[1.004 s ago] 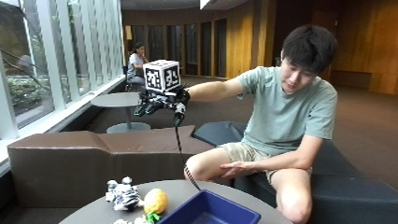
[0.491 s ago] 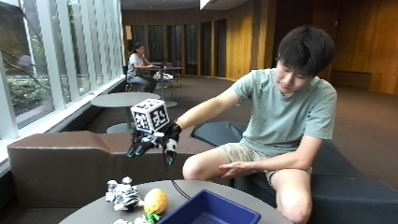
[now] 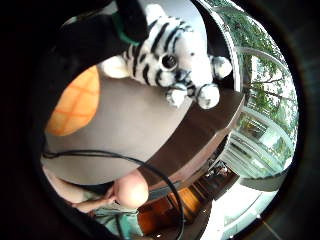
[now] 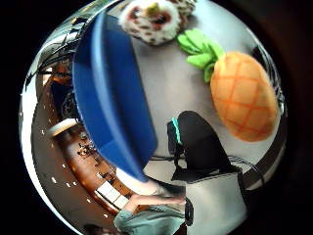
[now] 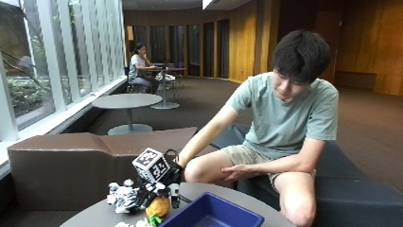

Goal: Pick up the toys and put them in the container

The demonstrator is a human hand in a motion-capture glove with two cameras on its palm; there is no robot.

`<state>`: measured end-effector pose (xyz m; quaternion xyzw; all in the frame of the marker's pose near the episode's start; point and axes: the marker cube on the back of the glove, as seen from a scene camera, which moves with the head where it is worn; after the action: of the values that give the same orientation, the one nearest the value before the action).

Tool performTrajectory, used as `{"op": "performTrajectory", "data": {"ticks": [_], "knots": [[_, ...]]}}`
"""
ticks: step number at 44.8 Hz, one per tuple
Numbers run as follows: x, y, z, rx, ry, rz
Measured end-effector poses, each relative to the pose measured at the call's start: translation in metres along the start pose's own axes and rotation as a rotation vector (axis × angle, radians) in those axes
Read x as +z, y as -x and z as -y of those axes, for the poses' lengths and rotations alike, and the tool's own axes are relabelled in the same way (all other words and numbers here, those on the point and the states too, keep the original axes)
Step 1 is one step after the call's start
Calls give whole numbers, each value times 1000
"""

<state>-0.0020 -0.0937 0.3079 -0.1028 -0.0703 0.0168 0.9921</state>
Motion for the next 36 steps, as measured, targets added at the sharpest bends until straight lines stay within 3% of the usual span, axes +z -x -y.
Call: {"op": "performTrajectory", "data": {"ticks": [9, 22, 31, 36], "knots": [[27, 3, 9, 47, 29, 6], [41, -9, 24, 29, -174, 145], [24, -4, 33, 10, -136, 106], [-19, 0, 22, -28, -134, 90]]}}
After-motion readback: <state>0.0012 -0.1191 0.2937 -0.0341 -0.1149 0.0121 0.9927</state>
